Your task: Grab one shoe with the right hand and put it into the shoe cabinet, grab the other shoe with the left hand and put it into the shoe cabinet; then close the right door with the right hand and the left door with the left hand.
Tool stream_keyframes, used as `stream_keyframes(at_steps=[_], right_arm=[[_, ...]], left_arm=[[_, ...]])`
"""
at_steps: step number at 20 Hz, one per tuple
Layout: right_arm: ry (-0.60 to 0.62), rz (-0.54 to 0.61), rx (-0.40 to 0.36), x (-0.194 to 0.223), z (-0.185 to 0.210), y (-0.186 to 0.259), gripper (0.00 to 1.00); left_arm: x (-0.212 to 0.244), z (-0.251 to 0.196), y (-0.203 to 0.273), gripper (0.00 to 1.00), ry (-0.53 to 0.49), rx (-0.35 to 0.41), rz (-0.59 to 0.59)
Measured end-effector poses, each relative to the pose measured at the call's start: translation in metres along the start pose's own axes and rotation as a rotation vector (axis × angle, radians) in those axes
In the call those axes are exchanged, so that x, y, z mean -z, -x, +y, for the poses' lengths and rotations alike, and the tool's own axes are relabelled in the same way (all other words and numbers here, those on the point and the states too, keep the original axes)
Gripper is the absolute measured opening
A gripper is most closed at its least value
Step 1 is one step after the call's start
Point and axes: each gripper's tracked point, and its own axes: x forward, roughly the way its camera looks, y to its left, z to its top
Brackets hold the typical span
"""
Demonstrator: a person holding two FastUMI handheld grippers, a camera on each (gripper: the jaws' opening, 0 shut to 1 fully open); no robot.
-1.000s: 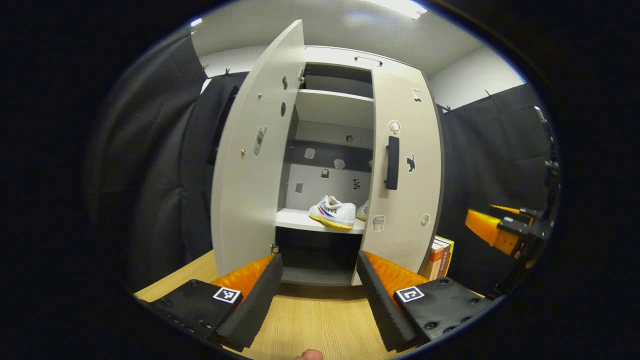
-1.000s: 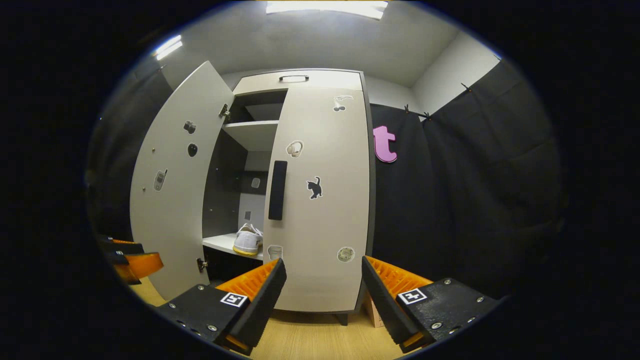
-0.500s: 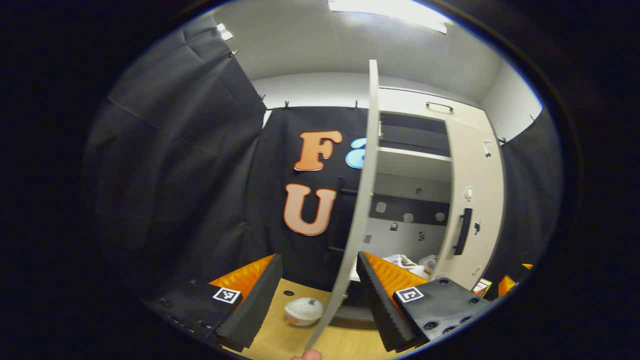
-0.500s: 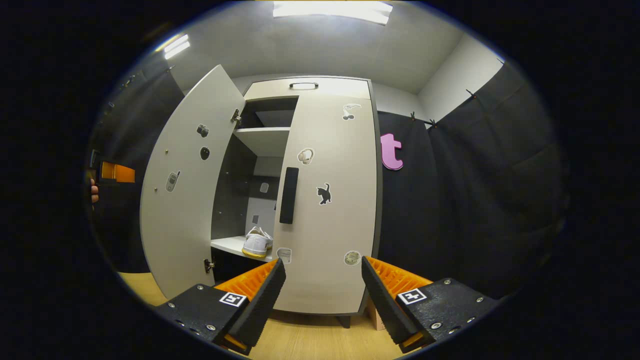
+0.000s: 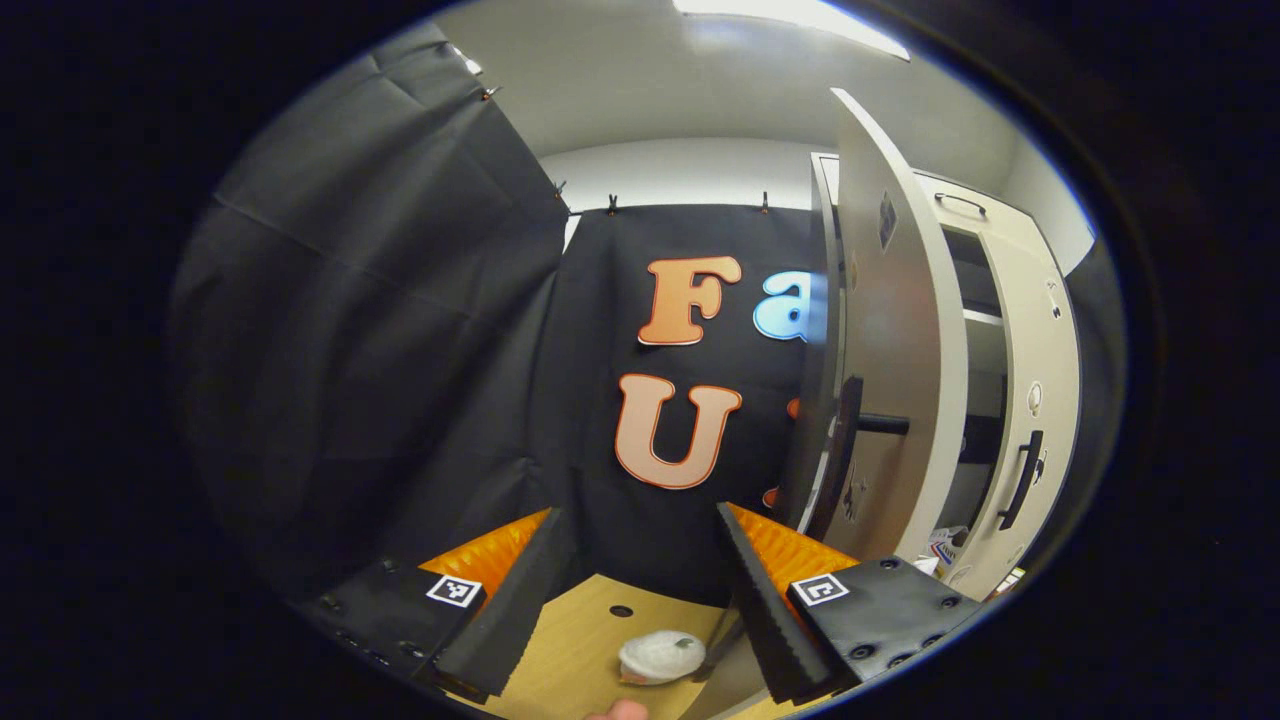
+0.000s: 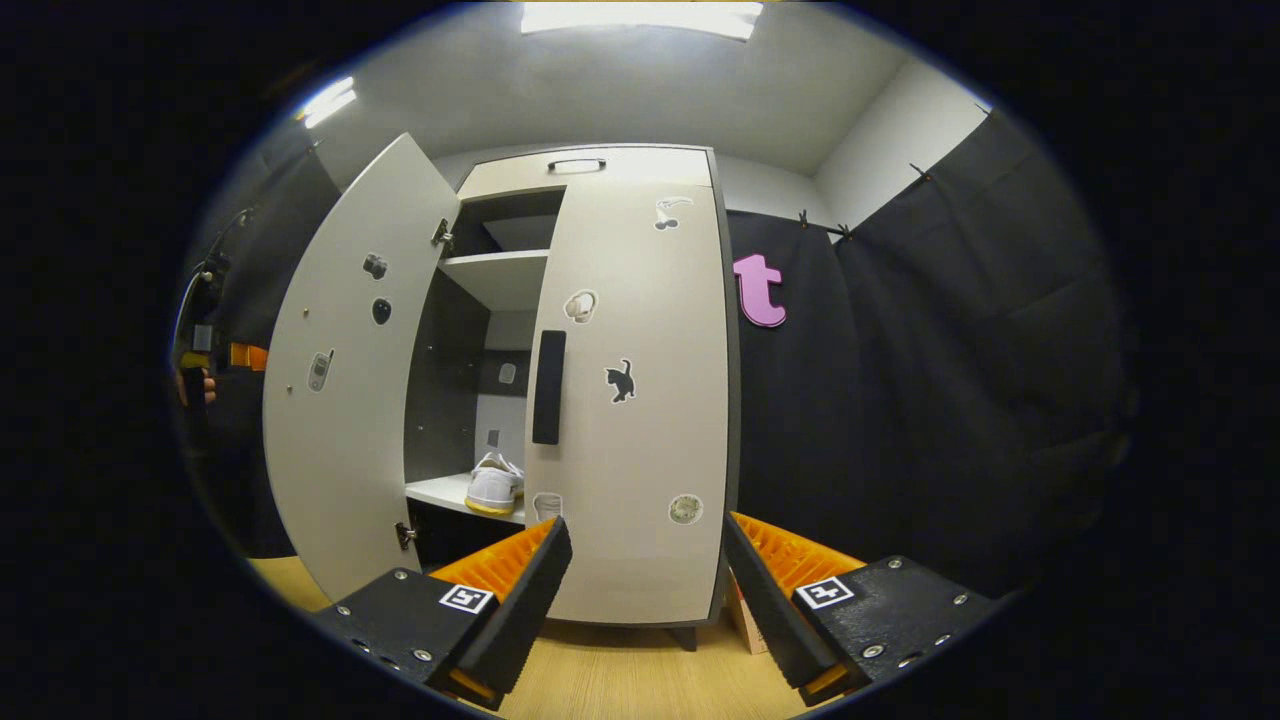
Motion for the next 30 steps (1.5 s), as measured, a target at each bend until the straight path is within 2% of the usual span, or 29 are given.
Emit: stream_keyframes(at_steps=[1, 2, 6, 8, 9, 10, 12, 13, 14, 16, 18, 19, 20, 21, 23, 25, 26, 28, 29, 30], right_arm=[[-0.003, 0.002, 0.008, 0.001, -0.003, 0.000, 0.94], [-0.009, 0.005, 0.016, 0.002, -0.005, -0.001, 0.94], [-0.039, 0.019, 0.027, 0.005, -0.011, 0.000, 0.94], [-0.040, 0.025, 0.022, 0.007, -0.011, 0.000, 0.94], [-0.036, 0.026, 0.019, 0.007, -0.011, 0.000, 0.94], [-0.035, 0.025, 0.018, 0.007, -0.011, -0.001, 0.94], [-0.040, 0.022, 0.015, 0.006, -0.010, -0.001, 0.94], [-0.044, 0.022, 0.014, 0.006, -0.010, -0.001, 0.94], [-0.047, 0.024, 0.012, 0.006, -0.010, 0.000, 0.94], [-0.051, 0.028, 0.010, 0.007, -0.008, 0.001, 0.94], [-0.053, 0.028, 0.011, 0.006, -0.008, 0.003, 0.94], [-0.054, 0.026, 0.011, 0.005, -0.007, 0.003, 0.94], [-0.052, 0.023, 0.013, 0.003, -0.007, 0.004, 0.94], [-0.049, 0.021, 0.015, 0.002, -0.007, 0.005, 0.94], [-0.041, 0.021, 0.022, 0.001, -0.008, 0.008, 0.94], [-0.029, 0.021, 0.036, 0.000, -0.012, 0.011, 0.94], [-0.026, 0.023, 0.043, 0.000, -0.014, 0.012, 0.94], [-0.023, 0.020, 0.051, -0.003, -0.017, 0.014, 0.94], [-0.017, 0.018, 0.057, -0.004, -0.019, 0.014, 0.94], [-0.012, 0.017, 0.063, -0.005, -0.020, 0.015, 0.94]], left_arm=[[0.003, -0.004, -0.003, 0.94, 0.013, 0.016, 0.004], [0.004, -0.010, -0.003, 0.94, 0.019, 0.033, 0.003], [0.002, -0.014, -0.002, 0.99, -0.008, 0.022, -0.032], [0.001, -0.025, 0.005, 0.93, -0.025, 0.044, -0.038], [0.001, -0.028, 0.004, 0.99, -0.037, 0.048, -0.039], [0.000, -0.031, 0.005, 0.94, -0.054, 0.052, -0.045], [0.000, -0.040, 0.008, 0.94, -0.071, 0.070, -0.042], [0.002, -0.045, 0.009, 0.94, -0.068, 0.087, -0.036], [0.003, -0.052, 0.010, 0.99, -0.058, 0.106, -0.029], [0.006, -0.065, 0.012, 0.89, -0.040, 0.147, -0.015], [0.008, -0.076, 0.015, 0.99, -0.031, 0.180, -0.006], [0.008, -0.083, 0.016, 0.99, -0.032, 0.197, -0.003], [0.009, -0.089, 0.017, 0.94, -0.033, 0.214, -0.002], [0.010, -0.097, 0.018, 0.99, -0.033, 0.232, 0.002], [0.014, -0.113, 0.021, 0.99, -0.024, 0.273, 0.012], [0.017, -0.130, 0.022, 0.99, -0.013, 0.322, 0.026], [0.017, -0.140, 0.024, 0.94, -0.009, 0.354, 0.028], [0.019, -0.159, 0.020, 0.94, 0.010, 0.414, 0.026], [0.018, -0.169, 0.020, 0.89, 0.022, 0.448, 0.020], [0.018, -0.178, 0.022, 0.95, 0.037, 0.482, 0.020]])
